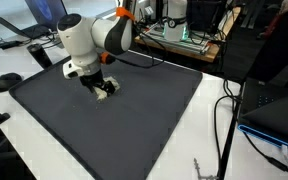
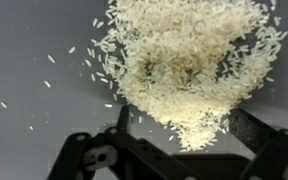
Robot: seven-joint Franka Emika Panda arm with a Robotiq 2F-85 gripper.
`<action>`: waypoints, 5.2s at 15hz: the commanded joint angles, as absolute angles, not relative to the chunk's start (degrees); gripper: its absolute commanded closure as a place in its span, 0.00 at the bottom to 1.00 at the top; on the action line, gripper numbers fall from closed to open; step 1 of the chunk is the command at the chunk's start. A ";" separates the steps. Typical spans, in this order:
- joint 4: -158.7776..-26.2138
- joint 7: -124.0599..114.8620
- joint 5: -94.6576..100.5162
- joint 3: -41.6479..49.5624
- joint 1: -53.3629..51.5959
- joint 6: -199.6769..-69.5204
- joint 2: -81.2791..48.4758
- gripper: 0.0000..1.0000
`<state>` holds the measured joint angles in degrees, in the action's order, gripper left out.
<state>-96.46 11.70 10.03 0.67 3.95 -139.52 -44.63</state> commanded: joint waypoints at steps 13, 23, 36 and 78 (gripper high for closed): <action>-100.79 20.89 8.55 -2.05 8.15 -141.41 -41.76 0.00; -102.37 23.37 7.93 -3.12 8.81 -141.46 -40.01 0.68; -104.83 22.52 7.11 -3.19 8.50 -140.35 -37.61 0.99; -91.66 -0.84 27.14 3.05 -11.25 -111.16 -34.63 0.00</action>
